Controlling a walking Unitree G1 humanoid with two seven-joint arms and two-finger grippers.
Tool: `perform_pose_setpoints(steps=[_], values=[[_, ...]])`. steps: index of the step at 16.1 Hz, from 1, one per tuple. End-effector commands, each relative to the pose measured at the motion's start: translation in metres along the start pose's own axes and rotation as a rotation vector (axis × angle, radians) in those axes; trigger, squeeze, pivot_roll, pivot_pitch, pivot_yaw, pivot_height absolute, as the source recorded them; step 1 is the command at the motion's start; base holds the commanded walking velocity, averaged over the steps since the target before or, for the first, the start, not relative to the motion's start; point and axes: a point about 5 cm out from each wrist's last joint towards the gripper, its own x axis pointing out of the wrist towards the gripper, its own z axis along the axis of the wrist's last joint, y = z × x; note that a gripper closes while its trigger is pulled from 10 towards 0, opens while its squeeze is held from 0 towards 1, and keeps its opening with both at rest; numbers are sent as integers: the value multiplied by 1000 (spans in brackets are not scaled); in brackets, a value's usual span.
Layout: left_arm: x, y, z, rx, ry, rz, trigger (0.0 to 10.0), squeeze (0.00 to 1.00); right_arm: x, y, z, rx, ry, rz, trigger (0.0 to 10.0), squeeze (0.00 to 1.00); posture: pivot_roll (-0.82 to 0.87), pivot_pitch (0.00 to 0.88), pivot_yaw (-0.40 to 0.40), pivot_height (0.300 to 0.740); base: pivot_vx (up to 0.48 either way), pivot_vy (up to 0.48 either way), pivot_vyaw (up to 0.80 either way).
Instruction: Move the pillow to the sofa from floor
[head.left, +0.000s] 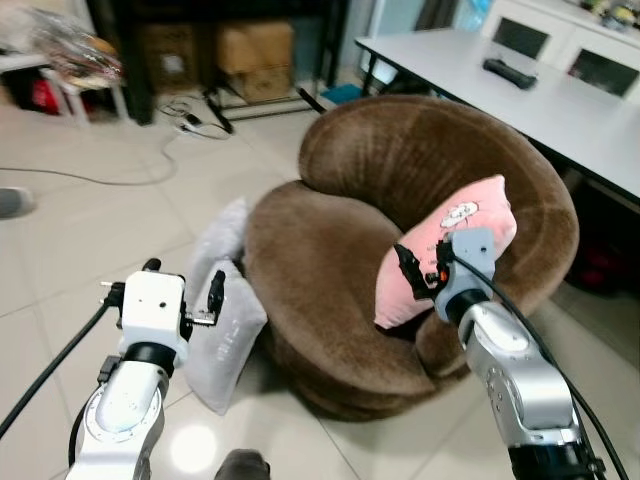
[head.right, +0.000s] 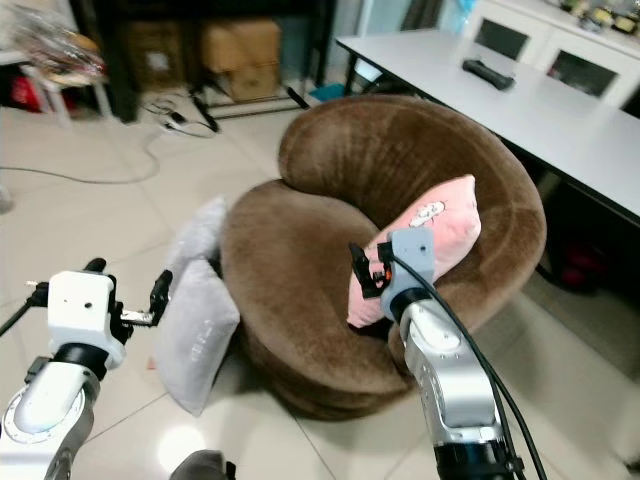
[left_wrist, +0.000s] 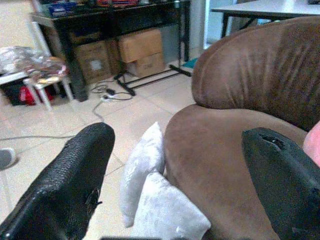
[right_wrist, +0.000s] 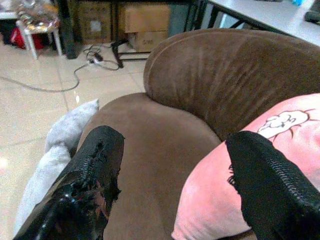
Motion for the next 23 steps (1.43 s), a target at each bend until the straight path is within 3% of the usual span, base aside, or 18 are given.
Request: perform_pose_setpoints(steps=[1, 15, 23], values=[[0, -5, 4, -5, -15, -13, 10000, 0, -2, -7, -5, -9, 18, -18, 10000, 0, 111, 0, -127, 740, 0, 326, 0], [3, -3, 2, -1, -13, -9, 10000, 0, 1, -8, -10, -51, 38, -24, 10000, 0, 113, 0, -129, 740, 0, 327, 0], [4, -2, 2, 4, -14, -4, 10000, 0, 1, 1, -12, -38, 42, 36, 10000, 0, 118, 0, -132, 740, 0, 361, -65]])
